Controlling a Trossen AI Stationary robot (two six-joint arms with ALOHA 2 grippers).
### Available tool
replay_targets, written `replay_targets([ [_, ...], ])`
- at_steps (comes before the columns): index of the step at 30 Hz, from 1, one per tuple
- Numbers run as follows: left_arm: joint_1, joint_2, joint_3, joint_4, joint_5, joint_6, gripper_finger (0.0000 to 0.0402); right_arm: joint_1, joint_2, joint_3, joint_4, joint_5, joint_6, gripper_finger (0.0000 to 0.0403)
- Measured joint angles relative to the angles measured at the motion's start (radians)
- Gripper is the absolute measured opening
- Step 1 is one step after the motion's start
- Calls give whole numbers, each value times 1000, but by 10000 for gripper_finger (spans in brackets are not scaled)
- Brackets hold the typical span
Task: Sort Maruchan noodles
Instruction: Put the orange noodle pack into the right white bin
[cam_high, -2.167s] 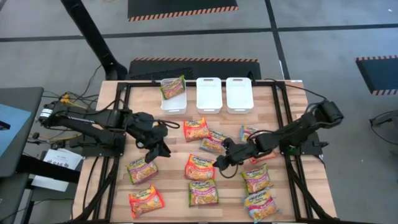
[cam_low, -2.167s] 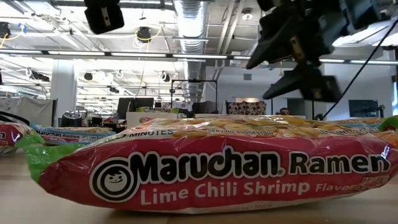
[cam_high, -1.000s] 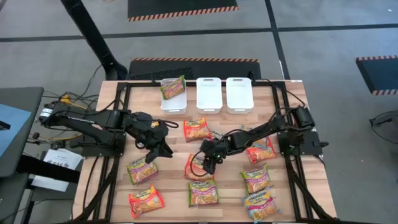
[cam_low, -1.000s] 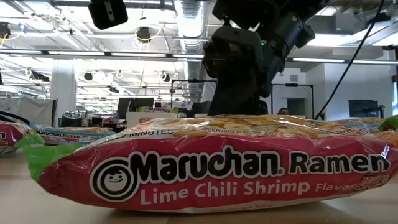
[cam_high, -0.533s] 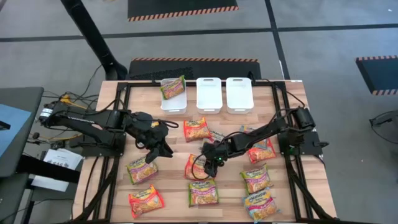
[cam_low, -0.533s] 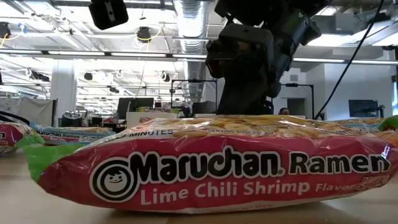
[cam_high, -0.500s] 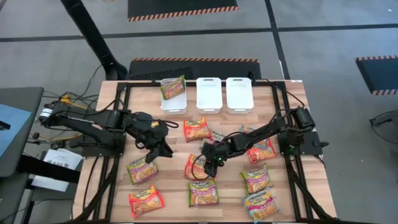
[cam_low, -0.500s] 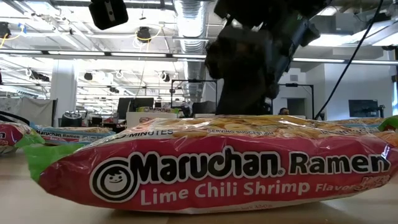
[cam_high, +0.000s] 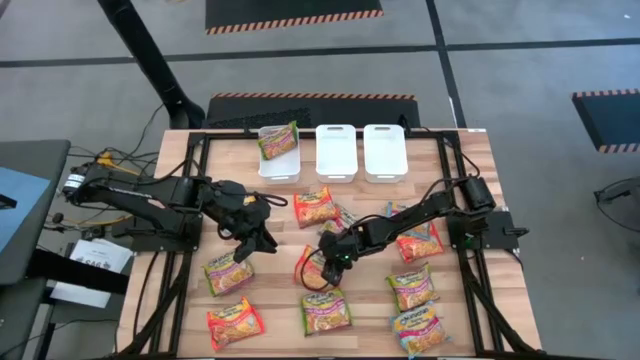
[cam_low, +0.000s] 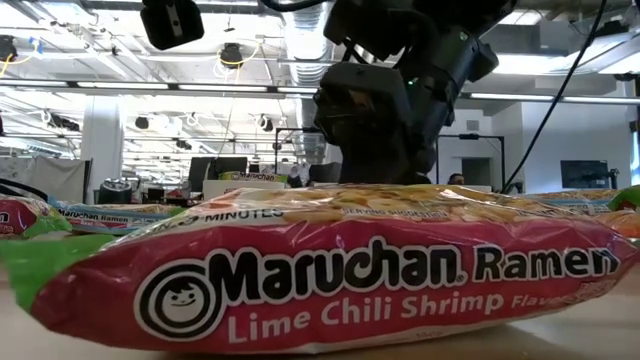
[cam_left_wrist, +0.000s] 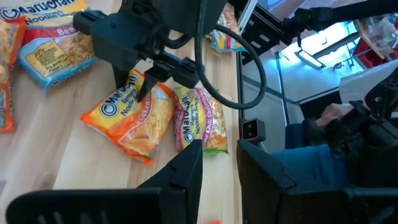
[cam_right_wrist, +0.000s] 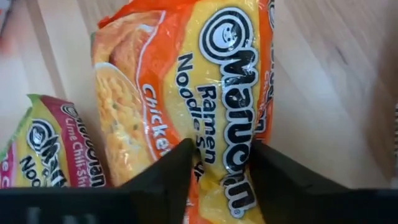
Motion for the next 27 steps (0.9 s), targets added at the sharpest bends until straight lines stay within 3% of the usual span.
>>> replay_targets([
  [6,0,0,0,1,0,15,84,0,-1,8,8,-8,19,39],
  [8,0,0,0,1,0,19,84,0,0,18,5,-17,11,15],
  [15,0,0,0,1,-4,33,84,2,4,129,-125,17,-30,9],
  [27,21,0,0,4,-35,83,84,-4,-43,462,-614,207,-188,6],
])
